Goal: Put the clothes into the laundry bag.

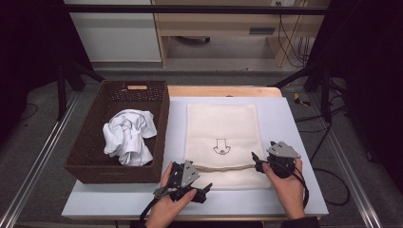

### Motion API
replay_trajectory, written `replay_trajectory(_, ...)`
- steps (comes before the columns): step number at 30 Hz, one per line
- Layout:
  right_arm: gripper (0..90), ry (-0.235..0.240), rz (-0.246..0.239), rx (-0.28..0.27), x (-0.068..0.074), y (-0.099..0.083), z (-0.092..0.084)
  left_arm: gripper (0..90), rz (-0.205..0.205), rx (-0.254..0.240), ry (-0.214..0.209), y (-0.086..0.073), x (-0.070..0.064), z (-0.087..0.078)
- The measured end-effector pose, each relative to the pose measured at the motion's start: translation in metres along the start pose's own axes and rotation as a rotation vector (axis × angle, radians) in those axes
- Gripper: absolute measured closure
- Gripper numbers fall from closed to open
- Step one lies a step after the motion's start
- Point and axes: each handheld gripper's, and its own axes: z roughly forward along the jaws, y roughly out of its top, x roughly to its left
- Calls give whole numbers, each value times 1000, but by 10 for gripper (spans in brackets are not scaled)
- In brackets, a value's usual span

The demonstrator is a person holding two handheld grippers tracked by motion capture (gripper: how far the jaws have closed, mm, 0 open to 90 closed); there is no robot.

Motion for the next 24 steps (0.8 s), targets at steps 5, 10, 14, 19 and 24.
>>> replay_trajectory(5,258,26,-40,28,-1,-5,-3,44,12,-4,3,2,-2,0)
replay_trajectory(10,227,26,-93,48,-2,22,-6,44,-5,6,-12,2,-4,-4)
replay_trajectory(14,122,36,-141,149,-9,61,5,50,-33,-3,-4,2,-3,-5)
replay_trajectory(19,112,68,-178,251,-16,83,20,57,-49,12,12,1,-4,-3)
replay_trajectory(24,283,179,-221,245,-3,84,26,62,-37,12,45,-1,-1,-5)
